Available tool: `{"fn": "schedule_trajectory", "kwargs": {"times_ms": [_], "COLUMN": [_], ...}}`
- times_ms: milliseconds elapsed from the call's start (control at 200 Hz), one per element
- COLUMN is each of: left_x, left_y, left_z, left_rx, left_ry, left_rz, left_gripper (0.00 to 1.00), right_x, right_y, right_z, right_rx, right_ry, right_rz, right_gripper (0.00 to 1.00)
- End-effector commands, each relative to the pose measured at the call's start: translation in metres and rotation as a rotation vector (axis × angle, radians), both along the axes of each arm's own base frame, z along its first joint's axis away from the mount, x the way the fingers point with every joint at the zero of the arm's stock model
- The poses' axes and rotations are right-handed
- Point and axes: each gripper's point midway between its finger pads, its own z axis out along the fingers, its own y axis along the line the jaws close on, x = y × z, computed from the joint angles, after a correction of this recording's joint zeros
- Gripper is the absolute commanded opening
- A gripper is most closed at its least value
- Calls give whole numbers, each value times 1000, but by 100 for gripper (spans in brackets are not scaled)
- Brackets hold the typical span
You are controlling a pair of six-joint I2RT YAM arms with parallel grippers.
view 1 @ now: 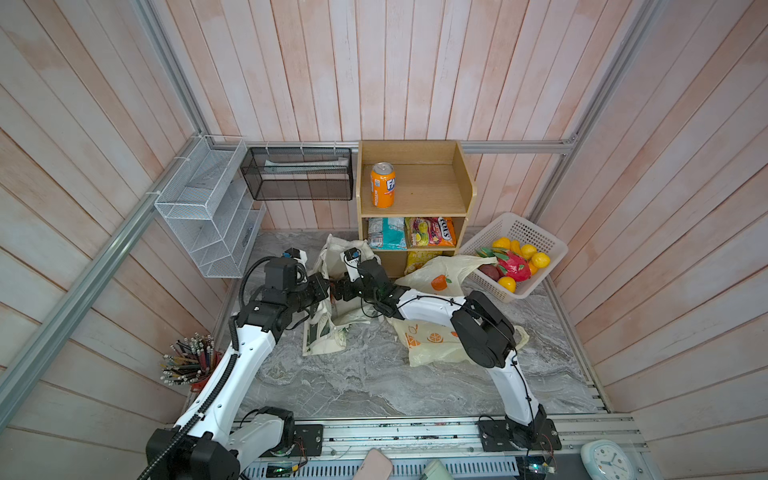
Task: Place the mixed food into the grocery bags and tie them
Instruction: 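Open the right gripper and raise it toward the shelf while the left holds the tote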
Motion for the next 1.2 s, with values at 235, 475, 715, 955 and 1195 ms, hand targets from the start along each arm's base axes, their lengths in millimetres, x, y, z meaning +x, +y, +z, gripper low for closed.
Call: {"fn": "schedule_trajectory", "kwargs": {"times_ms": [235, 475, 715, 955, 1195], "left_x": [-5, -7, -10, -9, -10], "left_y": [9, 8, 7, 7, 14], "left_z": [9, 12, 11, 11, 11], "left_rx": [-11, -23, -32, -33, -25], "left_ry": [-25, -33, -35, -40, -44], "left_rz": [17, 7, -2, -5, 8], "left_gripper": [0, 0, 0, 0, 0], "right_x": [-46, -21, 10, 27, 42], "right_y": [-50, -149, -249, -268, -257], "right_z": [110, 147, 159, 141, 122], "right_rx": [32, 171, 396, 412, 426], "right_ry": [-27, 88, 227, 272, 324], "right_rz": [59, -147, -352, -445, -449], "right_gripper": [78, 74, 63, 54, 46]}}
